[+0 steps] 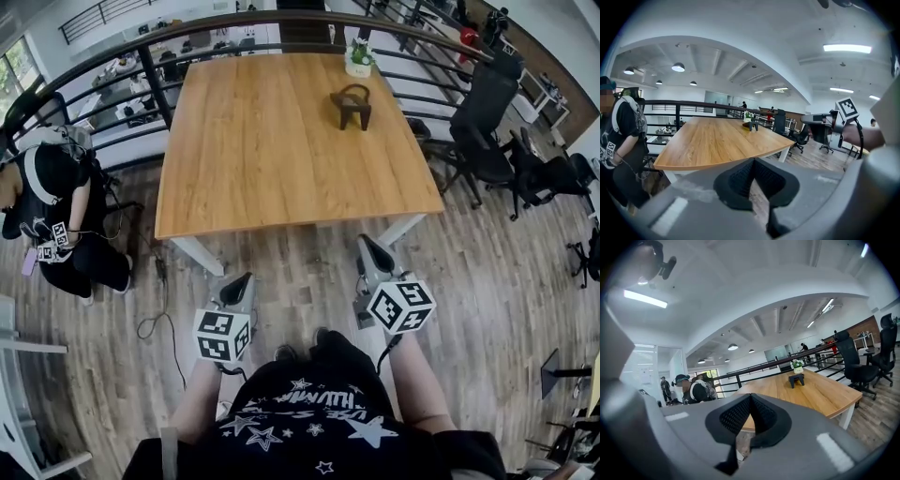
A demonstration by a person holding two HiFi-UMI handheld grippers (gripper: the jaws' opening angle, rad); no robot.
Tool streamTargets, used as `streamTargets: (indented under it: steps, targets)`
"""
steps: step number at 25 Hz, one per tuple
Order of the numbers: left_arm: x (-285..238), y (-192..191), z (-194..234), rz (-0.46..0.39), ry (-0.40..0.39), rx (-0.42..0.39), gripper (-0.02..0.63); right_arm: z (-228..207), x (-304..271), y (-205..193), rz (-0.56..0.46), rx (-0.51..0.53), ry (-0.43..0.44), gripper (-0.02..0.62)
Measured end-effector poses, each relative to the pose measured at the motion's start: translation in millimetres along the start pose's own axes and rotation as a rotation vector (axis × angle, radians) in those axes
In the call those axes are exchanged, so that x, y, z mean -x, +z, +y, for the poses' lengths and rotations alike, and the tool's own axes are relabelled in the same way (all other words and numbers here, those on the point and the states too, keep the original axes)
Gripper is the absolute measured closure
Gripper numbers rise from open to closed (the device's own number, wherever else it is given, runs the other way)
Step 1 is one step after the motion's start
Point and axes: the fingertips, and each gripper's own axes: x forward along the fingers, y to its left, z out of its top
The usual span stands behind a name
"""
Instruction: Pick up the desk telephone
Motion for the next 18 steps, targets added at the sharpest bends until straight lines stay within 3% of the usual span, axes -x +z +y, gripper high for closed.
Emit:
streamTargets:
  steps: [10, 18]
  targets:
    - [-11.6, 6.4, 29.0, -0.001, 0.032, 0.015, 0.604, -20.9, -28.7, -4.5, 0.016, -0.003, -0.04, 0.595]
    - [-43.2, 32.3, 62.0, -0.005, 0.102, 0.02, 0.604, -59.1, -92.0, 2.5, 0.02, -0.038, -0.022, 0.594]
